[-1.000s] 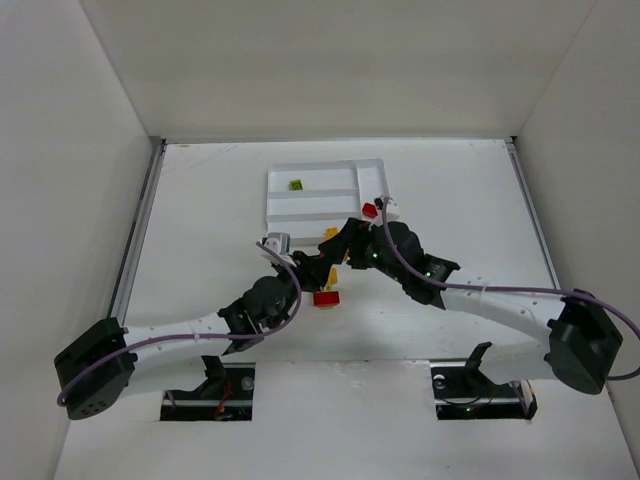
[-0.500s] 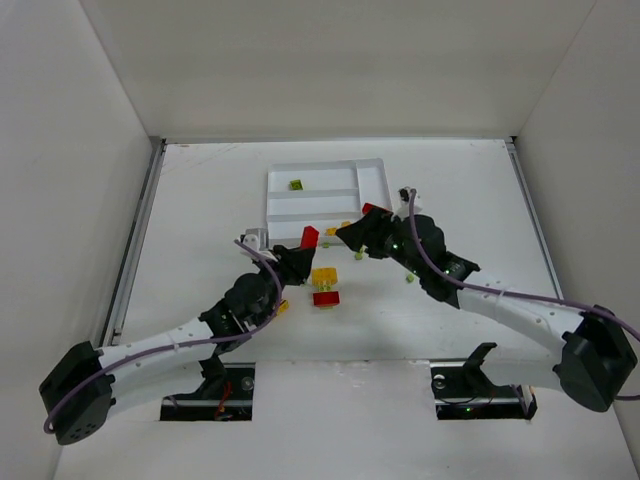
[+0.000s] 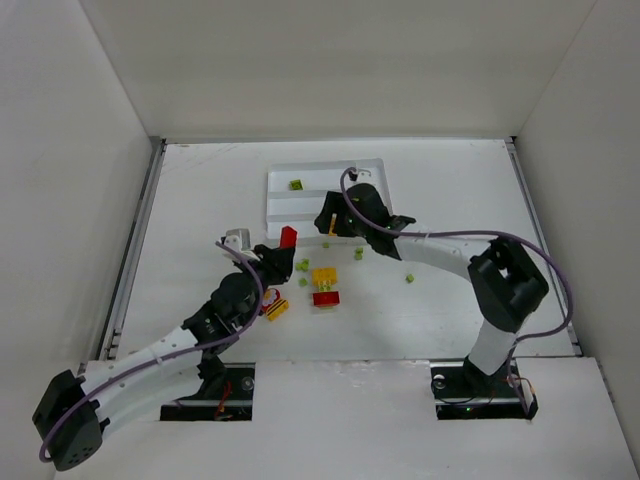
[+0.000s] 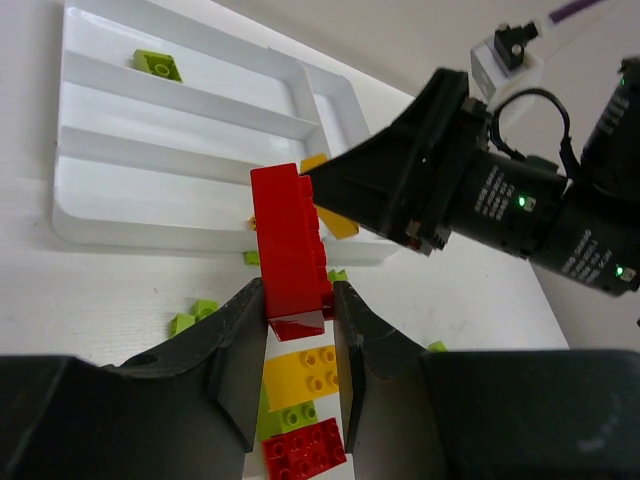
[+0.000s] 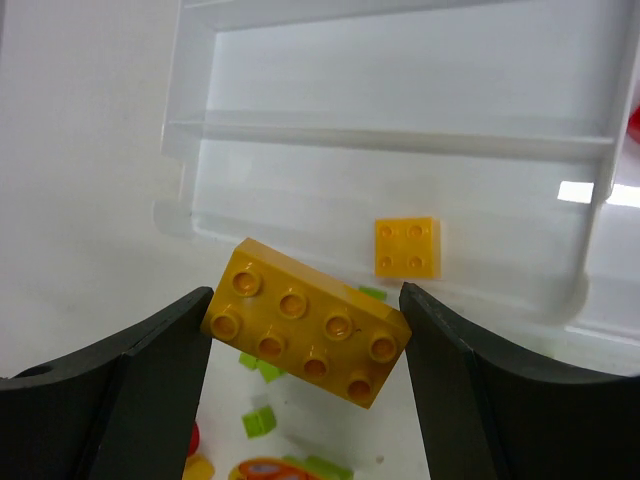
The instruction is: Sort the legos into containers by color
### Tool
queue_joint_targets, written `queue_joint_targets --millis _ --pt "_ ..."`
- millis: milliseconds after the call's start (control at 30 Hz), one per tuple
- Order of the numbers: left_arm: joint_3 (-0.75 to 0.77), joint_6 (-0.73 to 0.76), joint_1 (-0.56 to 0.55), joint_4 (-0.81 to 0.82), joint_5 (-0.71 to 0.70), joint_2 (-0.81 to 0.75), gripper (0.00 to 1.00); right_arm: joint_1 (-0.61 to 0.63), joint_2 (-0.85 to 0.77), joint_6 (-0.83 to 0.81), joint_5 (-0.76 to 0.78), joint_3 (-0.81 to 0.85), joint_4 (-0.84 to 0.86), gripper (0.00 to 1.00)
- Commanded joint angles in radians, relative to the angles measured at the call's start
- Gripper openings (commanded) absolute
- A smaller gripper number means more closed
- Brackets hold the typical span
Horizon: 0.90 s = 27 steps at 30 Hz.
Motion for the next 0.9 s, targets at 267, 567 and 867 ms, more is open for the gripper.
queue_joint_targets --millis 267,567,867 --pt "0.038 -0.016 0.036 -0.102 -0.007 -0.032 0.17 0.01 0.122 -0.093 0.075 0.181 -0.087 0.63" --pt "0.159 -0.009 0.192 -0.145 0.059 0.089 0.19 0.053 0.234 -0.139 0.075 0.318 -0.16 0.64" --pt "0.219 -0.039 0.306 -0.149 0.145 0.163 0.19 0.064 0.323 -0.159 0.084 0.419 -0.172 0.65"
